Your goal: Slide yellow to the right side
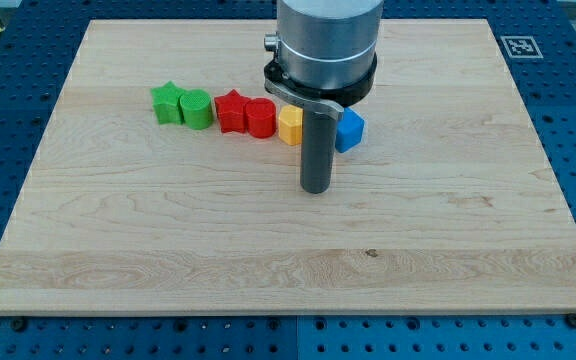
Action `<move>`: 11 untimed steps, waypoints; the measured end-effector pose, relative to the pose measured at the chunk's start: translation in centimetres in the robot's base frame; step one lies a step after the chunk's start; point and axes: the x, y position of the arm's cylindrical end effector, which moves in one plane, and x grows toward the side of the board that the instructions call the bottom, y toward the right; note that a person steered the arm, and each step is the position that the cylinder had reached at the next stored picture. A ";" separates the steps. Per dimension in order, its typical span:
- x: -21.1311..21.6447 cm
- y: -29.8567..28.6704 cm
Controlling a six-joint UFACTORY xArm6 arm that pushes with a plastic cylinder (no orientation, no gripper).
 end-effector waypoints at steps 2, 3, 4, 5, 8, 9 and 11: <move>-1.2 -3.5; -1.4 -3.5; -2.4 -3.1; -4.2 -2.3; -2.4 4.4; -1.9 5.9; 2.3 7.1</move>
